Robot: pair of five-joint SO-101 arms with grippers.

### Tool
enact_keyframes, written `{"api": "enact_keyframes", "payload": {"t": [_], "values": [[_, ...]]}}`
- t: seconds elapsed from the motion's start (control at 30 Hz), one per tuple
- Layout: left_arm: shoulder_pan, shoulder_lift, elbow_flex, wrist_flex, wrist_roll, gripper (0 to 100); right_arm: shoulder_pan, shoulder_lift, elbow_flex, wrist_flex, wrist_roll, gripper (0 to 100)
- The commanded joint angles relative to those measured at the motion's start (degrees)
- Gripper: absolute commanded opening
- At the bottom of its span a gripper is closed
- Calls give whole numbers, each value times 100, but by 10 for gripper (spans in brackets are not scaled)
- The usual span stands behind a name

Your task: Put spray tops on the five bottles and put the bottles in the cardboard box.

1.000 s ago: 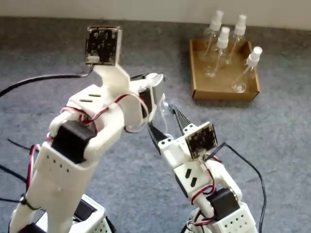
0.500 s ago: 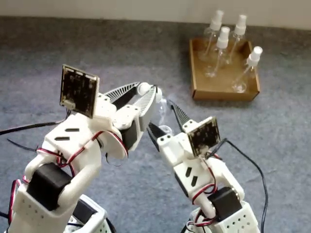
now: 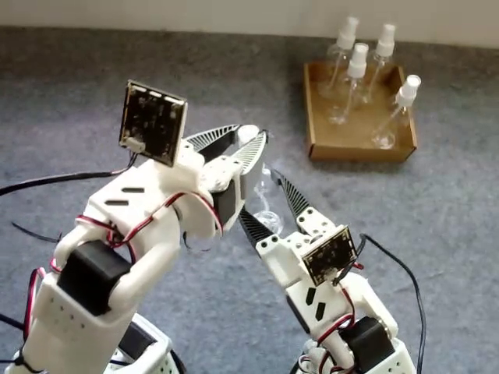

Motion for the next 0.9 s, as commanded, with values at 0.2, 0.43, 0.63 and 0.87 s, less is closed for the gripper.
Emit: {"api": "enact_keyframes", "payload": {"t": [0.2,0.43,0.63,0.87], "values": [[180,804,-541,905,-237,4,-136,-154,-189,-31,79,5],[180,-22,13,914,-255,4,-136,-154,-198,-31,70,5],[180,-40,57,844,-264,18,-136,-154,-198,-22,70,5],[180,-66,48,879,-264,162,-127,-154,-154,-31,70,5]]}}
